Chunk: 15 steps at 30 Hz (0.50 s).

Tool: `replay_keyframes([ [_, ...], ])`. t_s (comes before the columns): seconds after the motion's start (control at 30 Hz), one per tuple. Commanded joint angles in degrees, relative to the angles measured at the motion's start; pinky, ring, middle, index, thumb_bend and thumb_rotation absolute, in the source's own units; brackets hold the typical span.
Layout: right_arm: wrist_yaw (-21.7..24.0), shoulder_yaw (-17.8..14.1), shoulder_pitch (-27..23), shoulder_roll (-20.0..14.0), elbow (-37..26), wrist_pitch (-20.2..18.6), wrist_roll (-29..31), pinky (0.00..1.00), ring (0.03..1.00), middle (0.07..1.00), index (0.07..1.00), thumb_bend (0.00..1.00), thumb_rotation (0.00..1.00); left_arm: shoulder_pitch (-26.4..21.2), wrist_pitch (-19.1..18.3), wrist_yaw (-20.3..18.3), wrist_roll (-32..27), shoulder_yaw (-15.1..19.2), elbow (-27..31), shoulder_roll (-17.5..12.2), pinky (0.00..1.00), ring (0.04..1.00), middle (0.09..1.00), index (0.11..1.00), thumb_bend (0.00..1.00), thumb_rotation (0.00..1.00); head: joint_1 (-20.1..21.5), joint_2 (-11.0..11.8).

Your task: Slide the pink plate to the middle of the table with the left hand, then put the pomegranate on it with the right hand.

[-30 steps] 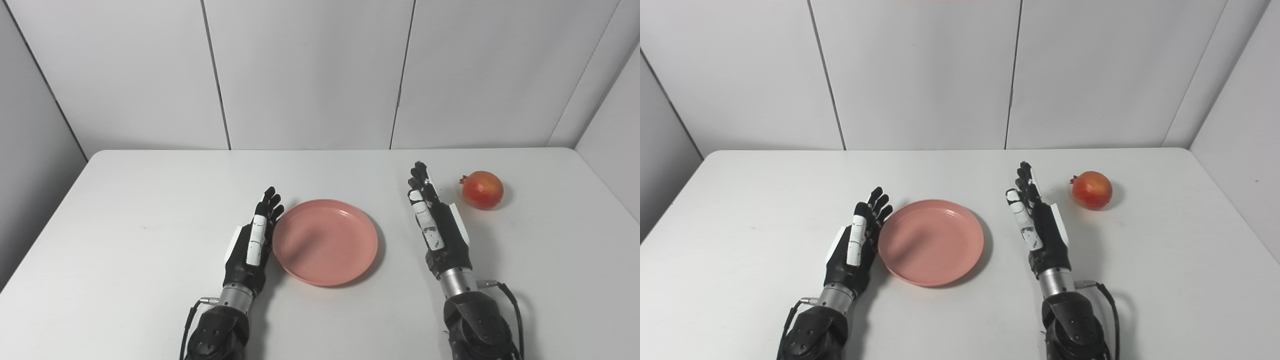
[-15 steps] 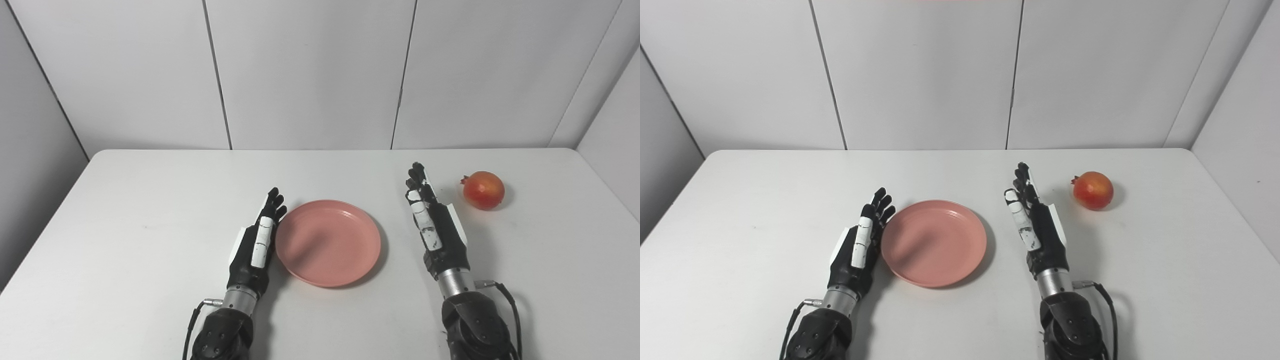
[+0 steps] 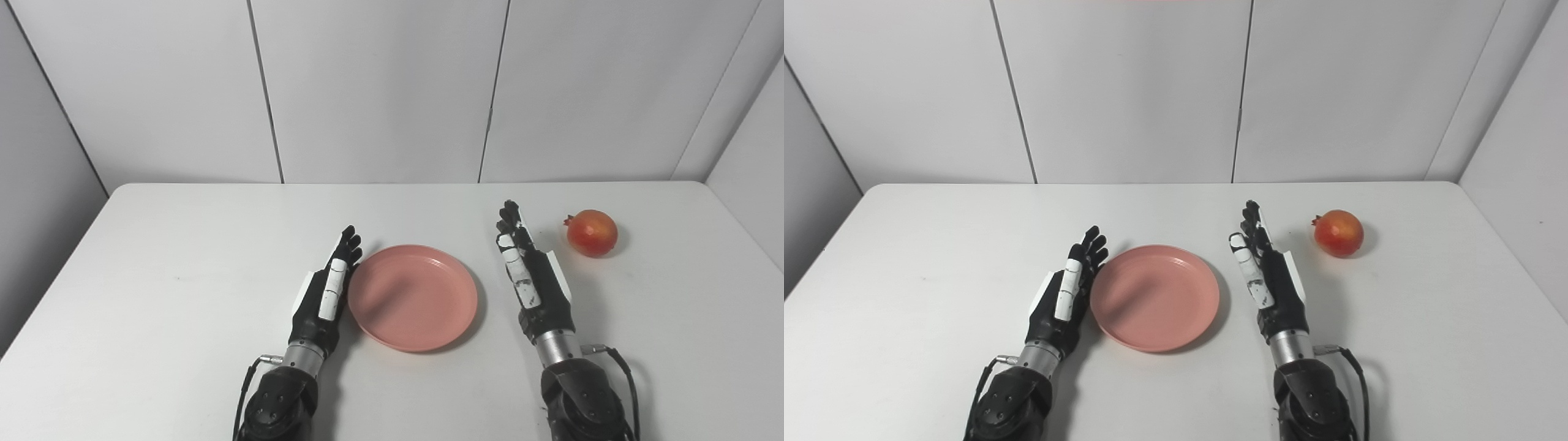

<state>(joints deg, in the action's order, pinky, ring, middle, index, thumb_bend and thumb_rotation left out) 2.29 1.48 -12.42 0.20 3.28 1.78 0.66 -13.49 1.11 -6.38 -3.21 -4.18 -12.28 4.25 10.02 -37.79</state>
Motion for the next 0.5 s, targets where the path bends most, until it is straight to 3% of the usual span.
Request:
replay_keyframes([
  [0.0, 0.01, -0.03, -1.75, -0.02, -1.83, -0.19, 0.05, 1.0, 1.0, 1.0, 1.0, 0.73, 0.89, -2.24, 3.09, 1.59, 1.85, 0.21, -0.56, -0.37, 0.99, 1.0, 1.0, 1.0, 0.73, 1.0, 0.01, 0.06],
  [0.47, -1.3, -2.17, -4.74, -3.57, -1.99, 2.14, -1.95, 1.0, 1.0, 1.0, 1.0, 0.73, 0.86, -4.22, 5.61, 6.85, 5.16, 1.86, -4.1, -0.38, 0.99, 0.981, 0.993, 0.974, 0.74, 1.0, 0.72, 0.01],
])
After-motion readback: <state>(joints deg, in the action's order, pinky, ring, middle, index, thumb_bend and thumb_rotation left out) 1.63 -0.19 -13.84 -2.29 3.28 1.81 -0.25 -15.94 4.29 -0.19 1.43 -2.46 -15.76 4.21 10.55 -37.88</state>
